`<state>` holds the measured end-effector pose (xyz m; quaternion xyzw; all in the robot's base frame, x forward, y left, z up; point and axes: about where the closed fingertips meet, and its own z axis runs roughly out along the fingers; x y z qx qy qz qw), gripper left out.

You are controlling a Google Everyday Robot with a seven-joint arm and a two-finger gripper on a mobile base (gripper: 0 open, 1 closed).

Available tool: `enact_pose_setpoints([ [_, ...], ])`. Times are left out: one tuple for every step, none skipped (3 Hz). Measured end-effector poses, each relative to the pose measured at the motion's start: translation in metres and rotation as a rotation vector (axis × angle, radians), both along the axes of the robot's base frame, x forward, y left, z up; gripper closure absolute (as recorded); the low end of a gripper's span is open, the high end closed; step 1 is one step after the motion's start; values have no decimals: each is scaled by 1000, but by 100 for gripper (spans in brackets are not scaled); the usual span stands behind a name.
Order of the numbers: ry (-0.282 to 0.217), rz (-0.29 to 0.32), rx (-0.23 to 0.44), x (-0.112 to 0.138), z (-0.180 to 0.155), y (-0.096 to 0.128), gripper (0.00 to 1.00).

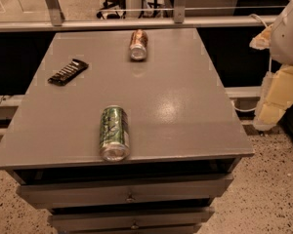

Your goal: Place green can upright

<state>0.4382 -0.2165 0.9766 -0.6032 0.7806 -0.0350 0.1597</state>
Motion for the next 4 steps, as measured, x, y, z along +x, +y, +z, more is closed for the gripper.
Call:
enact_pose_setpoints([
  [2, 1, 11, 3, -2, 5, 0],
  [10, 5, 44, 11, -8, 21, 0],
  [100, -42, 138, 52, -34, 75, 0],
  [170, -160, 238, 77, -45, 106, 0],
])
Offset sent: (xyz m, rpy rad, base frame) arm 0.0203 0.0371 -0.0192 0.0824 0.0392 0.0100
